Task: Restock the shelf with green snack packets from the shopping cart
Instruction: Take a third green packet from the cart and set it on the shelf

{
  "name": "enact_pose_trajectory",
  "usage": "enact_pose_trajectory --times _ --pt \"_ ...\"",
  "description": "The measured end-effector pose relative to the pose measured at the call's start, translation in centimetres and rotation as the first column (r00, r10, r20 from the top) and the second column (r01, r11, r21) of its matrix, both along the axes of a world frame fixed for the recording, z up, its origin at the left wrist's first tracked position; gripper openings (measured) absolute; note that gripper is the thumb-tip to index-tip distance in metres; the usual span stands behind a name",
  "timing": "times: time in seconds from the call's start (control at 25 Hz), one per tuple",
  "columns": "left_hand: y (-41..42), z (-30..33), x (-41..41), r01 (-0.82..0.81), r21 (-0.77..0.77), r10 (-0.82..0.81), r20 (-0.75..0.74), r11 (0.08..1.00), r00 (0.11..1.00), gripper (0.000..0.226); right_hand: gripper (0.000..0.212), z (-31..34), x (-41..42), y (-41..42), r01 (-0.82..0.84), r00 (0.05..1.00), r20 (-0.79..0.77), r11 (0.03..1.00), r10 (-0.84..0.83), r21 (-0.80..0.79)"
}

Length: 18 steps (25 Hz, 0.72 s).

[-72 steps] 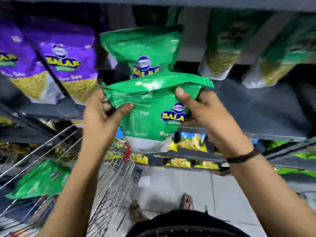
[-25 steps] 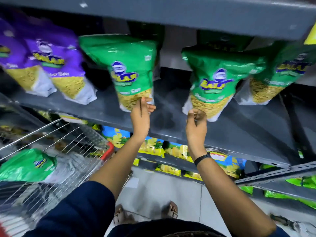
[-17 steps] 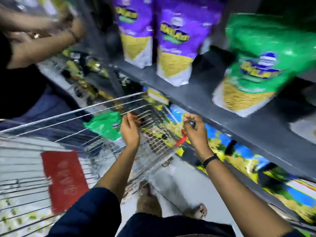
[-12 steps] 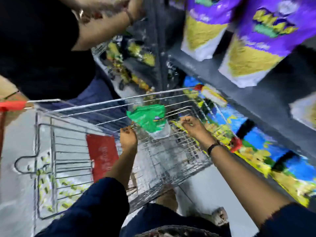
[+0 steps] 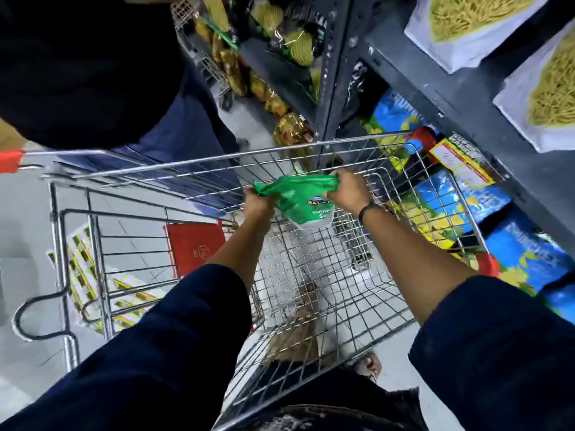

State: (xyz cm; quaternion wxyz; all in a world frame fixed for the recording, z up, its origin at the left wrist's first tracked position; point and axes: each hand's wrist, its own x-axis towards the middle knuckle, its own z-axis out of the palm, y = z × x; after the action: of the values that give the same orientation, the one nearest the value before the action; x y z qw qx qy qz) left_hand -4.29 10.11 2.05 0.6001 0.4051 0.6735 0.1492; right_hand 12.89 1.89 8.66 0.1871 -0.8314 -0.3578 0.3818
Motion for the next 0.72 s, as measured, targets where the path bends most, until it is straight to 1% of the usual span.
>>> enact_pose_trajectory --times 0.04,0.08,0.12,0.16,0.2,0.24,0.32,0.4,0.44,0.52,0.56,0.6,0.64,0.68,0.72 --pt "-0.3 -1.2 -0.1 0.012 0.039 -0.011 -0.034 0.999 0.999 0.048 0.041 -0.4 -0.1 -0.9 0.022 1.0 0.021 1.0 -0.023 0.014" --pt "-0.7 -0.8 0.0 0.027 0.082 -0.021 -0.065 0.996 0.998 0.049 0.038 -0.4 0.0 -1.8 0.064 0.997 0.034 0.998 -0.065 0.024" --pt "-1.5 0.5 0.6 0.078 0.137 -0.063 -0.109 0.987 0.992 0.045 0.038 -0.3 0.3 -2.8 0.119 0.992 0.047 0.992 -0.12 0.033" --pt "-2.2 1.8 1.1 0.162 0.2 -0.132 -0.156 0.966 0.979 0.04 0.038 0.0 0.8 -3.9 0.171 0.984 0.047 0.984 -0.174 0.051" --pt "-2.9 3.0 1.6 0.229 0.265 -0.188 -0.172 0.937 0.967 0.037 0.039 0.6 1.2 -5.0 0.218 0.975 0.033 0.973 -0.221 0.079" --pt "-3.8 4.7 2.1 0.245 0.32 -0.211 -0.138 0.915 0.968 0.035 0.039 1.2 1.8 -6.2 0.256 0.966 0.004 0.961 -0.257 0.108" --pt "-4.9 7.4 2.5 0.208 0.421 -0.195 -0.074 0.883 0.978 0.035 0.035 3.5 2.4 -8.1 0.308 0.951 -0.073 0.93 -0.299 0.199" --pt "-7.1 10.9 2.9 0.196 0.535 -0.208 -0.039 0.822 0.977 0.031 0.015 6.8 3.2 -11.4 0.373 0.927 -0.173 0.875 -0.334 0.309" --pt "-8.4 13.0 3.2 0.185 0.592 -0.235 0.007 0.784 0.972 0.026 0.01 8.7 3.4 -13.3 0.391 0.918 -0.219 0.847 -0.331 0.36" --pt "-11.6 17.8 4.4 0.142 0.689 -0.296 0.109 0.711 0.949 0.018 0.013 12.8 4.0 -17.7 0.426 0.9 -0.302 0.778 -0.314 0.461" --pt "-13.0 20.0 4.8 0.128 0.732 -0.32 0.128 0.669 0.939 0.018 0.012 14.7 4.1 -19.4 0.459 0.881 -0.359 0.738 -0.308 0.494" --pt "-15.4 22.2 5.7 0.12 0.78 -0.367 0.149 0.615 0.918 0.018 0.013 17.0 4.5 -22.5 0.493 0.865 -0.391 0.678 -0.314 0.545" --pt "-17.7 24.3 6.6 0.103 0.81 -0.409 0.178 0.577 0.895 0.018 0.02 18.9 5.1 -25.1 0.507 0.86 -0.404 0.621 -0.313 0.598" --pt "-19.4 26.1 7.4 0.083 0.824 -0.442 0.213 0.56 0.871 0.018 0.022 20.6 5.5 -27.2 0.503 0.863 -0.403 0.584 -0.304 0.637" --pt "-21.7 27.8 8.5 0.058 0.837 -0.477 0.252 0.545 0.842 0.017 0.018 22.2 6.2 -29.8 0.497 0.868 -0.389 0.55 -0.309 0.672"
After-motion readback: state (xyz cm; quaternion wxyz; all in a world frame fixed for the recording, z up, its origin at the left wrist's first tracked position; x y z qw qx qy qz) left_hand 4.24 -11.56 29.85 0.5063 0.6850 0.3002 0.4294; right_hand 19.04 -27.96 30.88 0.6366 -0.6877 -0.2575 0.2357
